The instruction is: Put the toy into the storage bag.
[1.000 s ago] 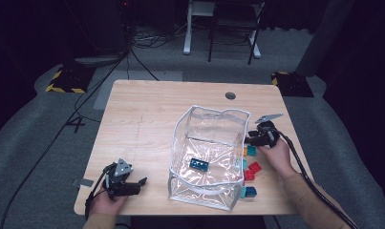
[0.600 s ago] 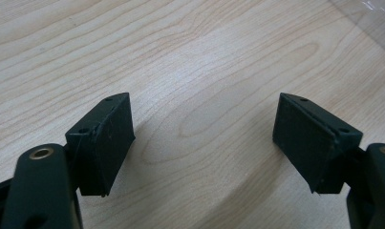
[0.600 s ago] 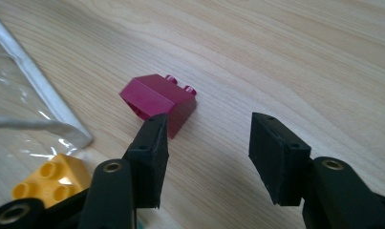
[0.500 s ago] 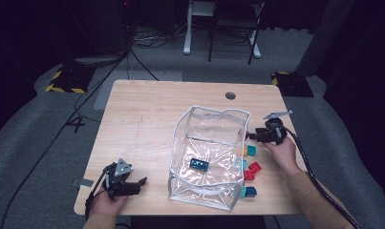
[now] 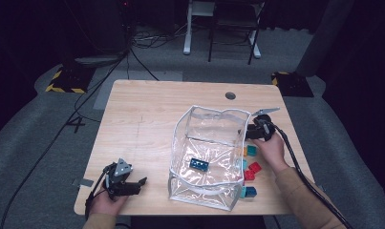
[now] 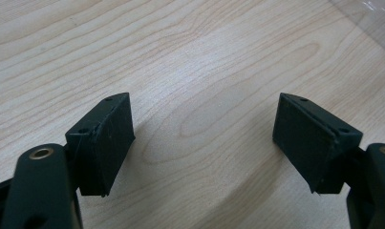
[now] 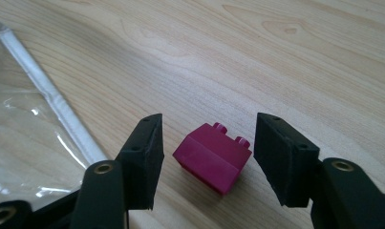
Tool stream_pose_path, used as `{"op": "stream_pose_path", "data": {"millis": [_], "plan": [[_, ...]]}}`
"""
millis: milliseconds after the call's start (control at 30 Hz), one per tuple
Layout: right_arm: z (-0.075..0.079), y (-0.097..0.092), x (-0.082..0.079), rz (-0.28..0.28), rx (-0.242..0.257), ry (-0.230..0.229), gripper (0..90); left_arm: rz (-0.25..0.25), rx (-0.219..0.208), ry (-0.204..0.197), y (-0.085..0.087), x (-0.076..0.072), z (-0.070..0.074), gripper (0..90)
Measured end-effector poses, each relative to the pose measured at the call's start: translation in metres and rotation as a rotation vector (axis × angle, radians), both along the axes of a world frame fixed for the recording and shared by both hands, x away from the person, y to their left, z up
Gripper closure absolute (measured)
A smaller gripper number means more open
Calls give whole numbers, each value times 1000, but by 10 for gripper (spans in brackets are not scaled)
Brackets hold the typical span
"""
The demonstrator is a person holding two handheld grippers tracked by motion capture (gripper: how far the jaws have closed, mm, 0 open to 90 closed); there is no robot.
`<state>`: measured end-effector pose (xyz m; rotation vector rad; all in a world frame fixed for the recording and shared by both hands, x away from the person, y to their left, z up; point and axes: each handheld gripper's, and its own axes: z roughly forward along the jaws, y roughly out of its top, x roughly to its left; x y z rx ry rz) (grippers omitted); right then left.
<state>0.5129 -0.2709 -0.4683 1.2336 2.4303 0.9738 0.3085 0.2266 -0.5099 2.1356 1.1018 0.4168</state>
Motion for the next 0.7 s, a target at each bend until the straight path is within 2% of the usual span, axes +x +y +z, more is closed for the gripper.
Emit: {"op": "stream_pose_path", "data": {"millis": [133,267,367,533,700], "plan": [[-5,3,3,-13,-26,10,454,0,0,0,0,0,0,221],[-8,-2,5,-30,-38,18,493,0,0,0,0,0,0,221],[-7,-9,5,-41,-42,23,578,0,0,0,0,0,0,221],[-6,-17,5,-64,-37,23,590,0,0,0,0,0,0,221],[-3,-21,2,-57,-47,16,593,0,0,0,0,0,0,222]]}}
